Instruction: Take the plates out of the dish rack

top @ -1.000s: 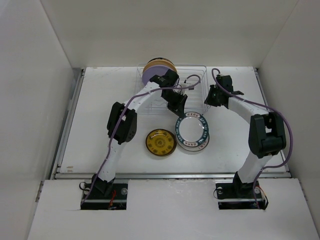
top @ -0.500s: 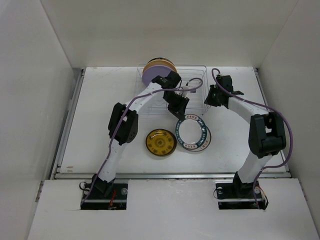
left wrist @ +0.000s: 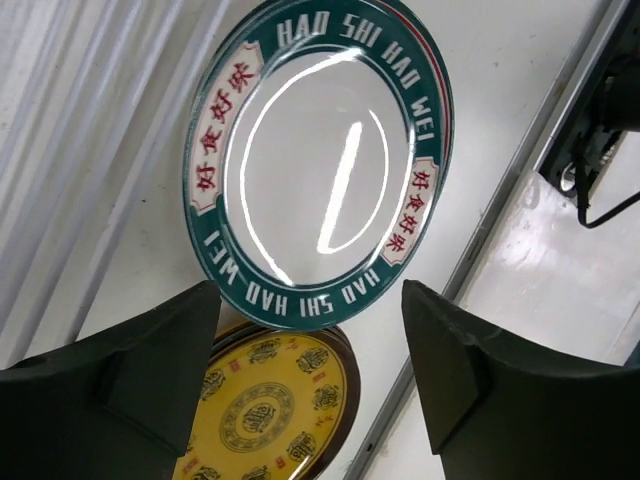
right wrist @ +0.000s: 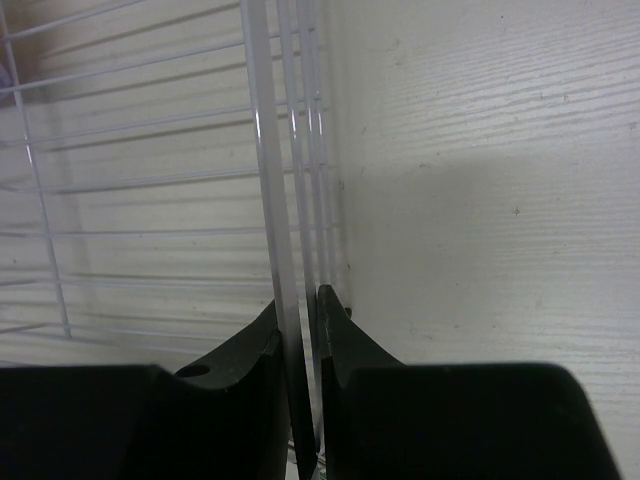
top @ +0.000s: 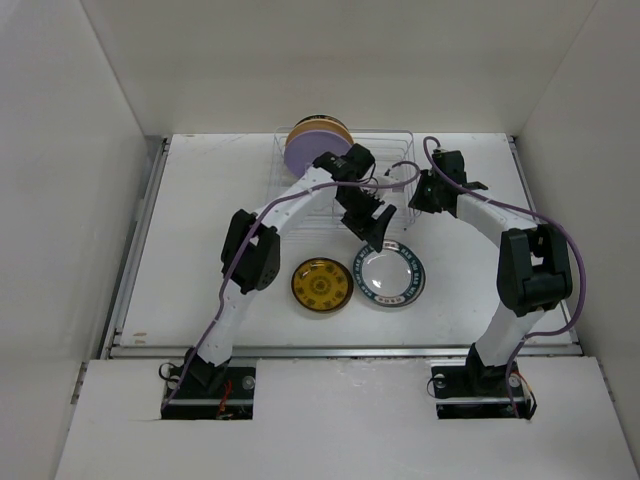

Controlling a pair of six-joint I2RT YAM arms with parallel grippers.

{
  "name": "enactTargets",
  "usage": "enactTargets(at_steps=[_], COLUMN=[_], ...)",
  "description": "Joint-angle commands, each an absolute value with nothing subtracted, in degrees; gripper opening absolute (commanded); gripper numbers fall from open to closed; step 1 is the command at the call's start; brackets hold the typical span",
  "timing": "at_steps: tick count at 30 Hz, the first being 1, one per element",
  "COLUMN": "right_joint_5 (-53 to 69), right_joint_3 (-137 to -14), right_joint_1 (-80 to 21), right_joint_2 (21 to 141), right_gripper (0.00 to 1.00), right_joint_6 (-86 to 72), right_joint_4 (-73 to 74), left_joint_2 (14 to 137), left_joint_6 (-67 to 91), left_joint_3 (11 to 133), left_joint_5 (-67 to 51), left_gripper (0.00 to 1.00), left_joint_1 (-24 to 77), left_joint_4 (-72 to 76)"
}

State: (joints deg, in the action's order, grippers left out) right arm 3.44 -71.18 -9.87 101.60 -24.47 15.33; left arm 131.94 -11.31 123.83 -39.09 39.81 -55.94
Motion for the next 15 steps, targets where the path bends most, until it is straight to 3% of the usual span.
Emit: enactTargets(at_steps=[1, 7, 11, 15], right_joint_5=[5.89, 4.83, 4.31, 4.31], right_joint_3=[-72.6, -73.13, -73.65, -73.65], right_joint_1=[-10.02, -10.02, -10.02, -10.02], right_joint_2=[99.14, 99.14, 99.14, 99.14], right_gripper=[0.18, 0.18, 0.18, 0.18], right_joint_6=[-27.16, -27.16, -26.63, -26.63], right_joint_4=[12.04, 13.09, 13.1, 13.1], left_joint_2=[130.52, 126.92, 122.53, 115.86], left_joint_6=[-13.53, -14.15, -11.79, -8.17], left_joint_3=[126.03, 126.04, 126.04, 126.04], left_joint_5=[-35.68, -32.43, -36.64, -33.24], left_gripper=[0.71, 0.75, 0.72, 0.68], left_joint_1=[38.58, 38.58, 36.04, 31.56], left_joint_4=[-55.63, -56.68, -56.08, -51.78])
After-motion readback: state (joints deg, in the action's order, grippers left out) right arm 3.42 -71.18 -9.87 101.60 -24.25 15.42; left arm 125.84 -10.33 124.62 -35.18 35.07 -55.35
